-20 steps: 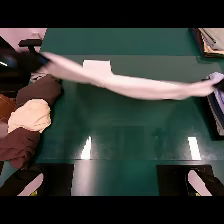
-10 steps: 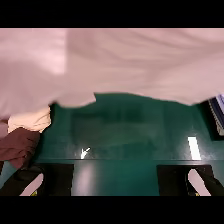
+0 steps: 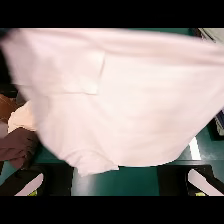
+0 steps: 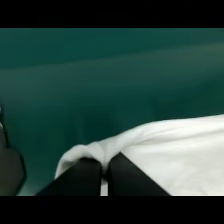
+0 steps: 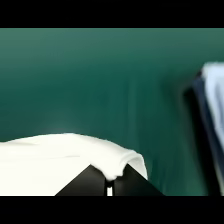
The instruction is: Fold the shirts.
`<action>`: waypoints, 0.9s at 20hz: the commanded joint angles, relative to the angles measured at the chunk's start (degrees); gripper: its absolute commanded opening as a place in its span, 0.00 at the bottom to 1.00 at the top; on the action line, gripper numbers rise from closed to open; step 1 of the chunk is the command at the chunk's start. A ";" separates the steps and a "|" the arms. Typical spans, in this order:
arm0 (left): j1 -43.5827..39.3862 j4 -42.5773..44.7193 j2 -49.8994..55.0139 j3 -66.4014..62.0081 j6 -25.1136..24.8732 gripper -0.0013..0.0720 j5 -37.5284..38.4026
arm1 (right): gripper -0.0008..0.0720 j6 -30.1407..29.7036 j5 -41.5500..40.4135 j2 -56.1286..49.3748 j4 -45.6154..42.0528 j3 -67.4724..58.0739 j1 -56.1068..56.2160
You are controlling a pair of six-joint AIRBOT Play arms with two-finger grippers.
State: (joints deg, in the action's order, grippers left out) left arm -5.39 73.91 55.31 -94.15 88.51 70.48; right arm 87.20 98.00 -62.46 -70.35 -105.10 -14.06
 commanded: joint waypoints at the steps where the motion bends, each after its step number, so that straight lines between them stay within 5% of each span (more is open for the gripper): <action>1: 0.07 0.48 9.66 10.99 0.00 0.05 -1.73 | 0.03 1.92 2.03 -10.19 -6.38 9.94 6.43; 5: 0.07 0.48 23.80 11.43 -0.92 0.05 -8.83 | 0.03 1.27 -4.07 -24.92 -5.81 12.90 9.99; 11: 0.94 -0.85 34.47 3.52 -3.52 0.05 -17.90 | 0.03 -0.28 -12.59 -38.60 -1.25 -0.81 9.92; 15: 4.15 -1.31 34.32 0.68 -3.48 0.05 -6.10 | 0.03 -2.43 -9.22 -37.97 -2.25 -4.07 9.94; 18: 4.44 -1.22 34.32 4.07 -5.75 0.05 3.15 | 0.03 -2.40 -11.43 -32.50 -4.72 5.64 9.94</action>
State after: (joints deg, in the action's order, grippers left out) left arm -1.69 72.73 89.17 -91.44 84.58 65.14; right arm 85.41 88.01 -97.62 -73.19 -104.14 -4.16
